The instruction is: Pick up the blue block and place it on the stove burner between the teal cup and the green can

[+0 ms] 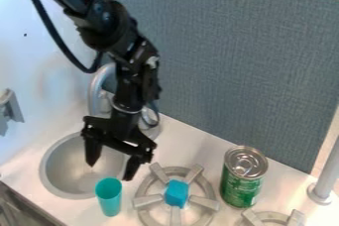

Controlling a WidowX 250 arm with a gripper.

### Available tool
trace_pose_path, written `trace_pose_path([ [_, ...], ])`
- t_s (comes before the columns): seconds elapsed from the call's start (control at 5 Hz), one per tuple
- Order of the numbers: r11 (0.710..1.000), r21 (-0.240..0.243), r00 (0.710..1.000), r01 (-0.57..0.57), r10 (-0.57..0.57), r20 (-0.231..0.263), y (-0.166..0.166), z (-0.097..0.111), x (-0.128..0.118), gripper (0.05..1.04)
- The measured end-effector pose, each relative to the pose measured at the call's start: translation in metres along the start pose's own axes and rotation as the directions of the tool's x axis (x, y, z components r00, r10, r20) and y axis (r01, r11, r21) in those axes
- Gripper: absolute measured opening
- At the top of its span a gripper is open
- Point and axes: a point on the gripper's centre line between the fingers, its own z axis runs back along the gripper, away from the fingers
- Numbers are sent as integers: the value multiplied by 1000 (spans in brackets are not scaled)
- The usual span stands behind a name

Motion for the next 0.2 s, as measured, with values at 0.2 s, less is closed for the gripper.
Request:
trace_pose_path([
  [0.2, 998, -35, 999, 45, -44, 20, 12, -5, -8, 1001],
])
